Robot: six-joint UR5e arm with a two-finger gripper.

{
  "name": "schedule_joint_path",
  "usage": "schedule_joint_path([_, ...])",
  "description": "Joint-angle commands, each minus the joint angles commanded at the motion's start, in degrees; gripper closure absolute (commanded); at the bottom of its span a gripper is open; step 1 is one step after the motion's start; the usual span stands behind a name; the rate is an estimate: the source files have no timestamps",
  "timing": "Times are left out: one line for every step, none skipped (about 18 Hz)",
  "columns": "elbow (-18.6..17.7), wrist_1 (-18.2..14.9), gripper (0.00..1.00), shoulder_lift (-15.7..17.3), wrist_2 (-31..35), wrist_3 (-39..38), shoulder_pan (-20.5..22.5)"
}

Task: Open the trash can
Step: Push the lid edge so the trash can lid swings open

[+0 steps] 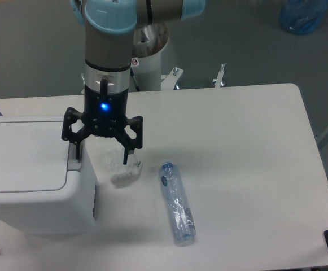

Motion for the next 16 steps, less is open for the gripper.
schedule_joint_path([-0.09,0.00,0.00,0.00,0.00,0.00,0.00])
schedule_joint_path([-0.09,0.00,0.00,0.00,0.00,0.00,0.00])
schedule_joint_path([-0.09,0.00,0.00,-0.09,0.00,0.00,0.00])
schedule_joint_path([-0.09,0.00,0.00,-0.09,0.00,0.00,0.00])
schedule_joint_path([-0.09,0.00,0.00,-0.17,0.00,0.00,0.00])
schedule_joint_path([-0.09,0.00,0.00,-0.18,0.00,0.00,0.00])
schedule_joint_path([0.00,0.00,0.00,-0.18,0.00,0.00,0.00])
schedule_joint_path([-0.09,0.00,0.00,-0.18,0.00,0.00,0.00])
schedule_joint_path([-0.09,0.00,0.00,-0.18,0.00,0.00,0.00])
schedule_joint_path([0.00,0.00,0.00,-0.18,0.00,0.00,0.00])
schedule_joint_path([0.26,0.00,0.00,-0.09,0.00,0.09,0.00])
schedule_joint_path([0.61,0.00,0.00,0.00,0.00,0.09,0.00])
schedule_joint_path([1.14,0.00,0.00,0.09,0.00,0.26,0.09])
schedule_joint_path([2.01,-0.09,0.00,0.09,0.00,0.44,0.09])
schedule_joint_path([2.89,-0.09,0.00,0.17,0.00,0.61,0.35])
schedule_joint_path([3.51,-0.17,0.00,0.26,0.00,0.70,1.05])
